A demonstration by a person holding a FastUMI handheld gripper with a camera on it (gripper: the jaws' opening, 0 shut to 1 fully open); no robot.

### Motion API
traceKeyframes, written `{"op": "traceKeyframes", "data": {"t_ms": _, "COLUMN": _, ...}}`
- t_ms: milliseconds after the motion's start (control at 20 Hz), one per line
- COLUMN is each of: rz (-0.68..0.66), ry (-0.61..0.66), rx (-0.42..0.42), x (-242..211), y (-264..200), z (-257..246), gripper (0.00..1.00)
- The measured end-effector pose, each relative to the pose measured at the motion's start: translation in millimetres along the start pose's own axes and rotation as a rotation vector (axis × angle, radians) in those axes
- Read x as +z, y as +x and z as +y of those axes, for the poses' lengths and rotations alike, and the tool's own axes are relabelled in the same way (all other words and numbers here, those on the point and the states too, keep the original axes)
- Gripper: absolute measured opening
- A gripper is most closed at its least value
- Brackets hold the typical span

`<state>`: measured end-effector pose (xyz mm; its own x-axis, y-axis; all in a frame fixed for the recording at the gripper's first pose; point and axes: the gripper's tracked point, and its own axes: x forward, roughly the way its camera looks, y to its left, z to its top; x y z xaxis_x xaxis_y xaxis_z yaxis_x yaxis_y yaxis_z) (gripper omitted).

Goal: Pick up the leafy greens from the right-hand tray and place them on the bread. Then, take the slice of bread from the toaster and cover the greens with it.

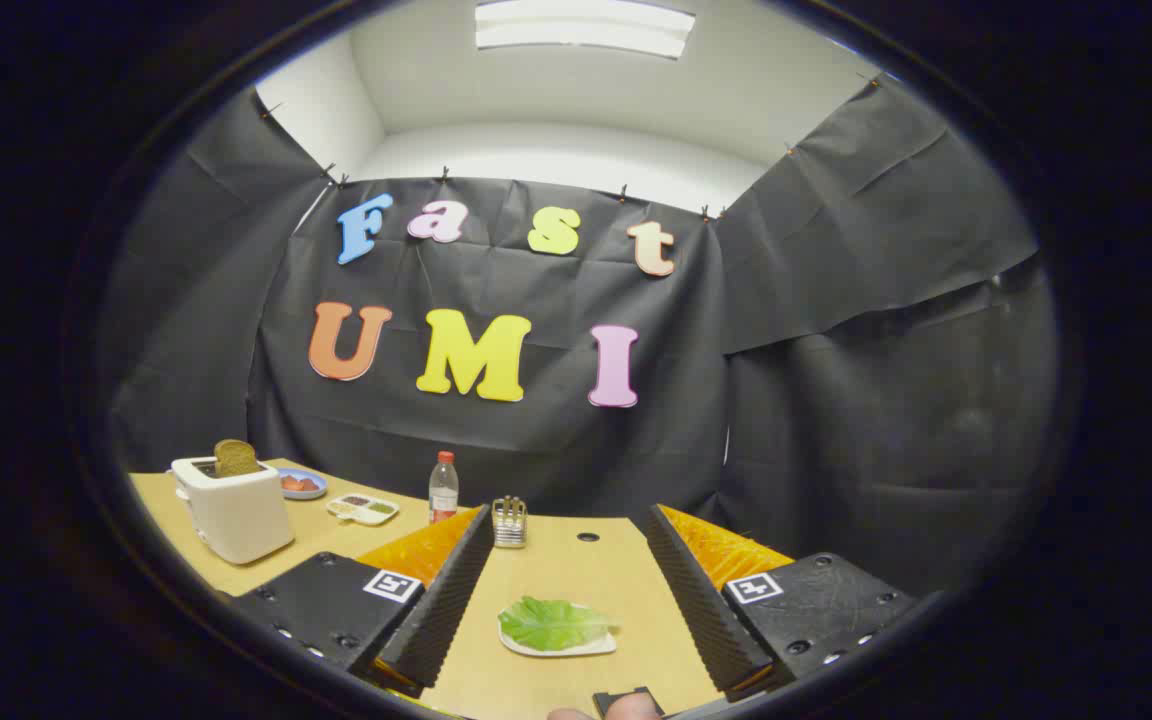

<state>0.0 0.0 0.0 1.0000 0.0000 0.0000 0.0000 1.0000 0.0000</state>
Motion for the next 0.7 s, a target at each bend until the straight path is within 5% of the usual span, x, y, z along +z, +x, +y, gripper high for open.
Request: {"op": "traceKeyframes", "data": {"t_ms": 700, "rz": 0.011, "ry": 0.013, "rx": -0.015, "x": 2.4, "y": -1.6, "z": -8.6, "gripper": 0.95}}
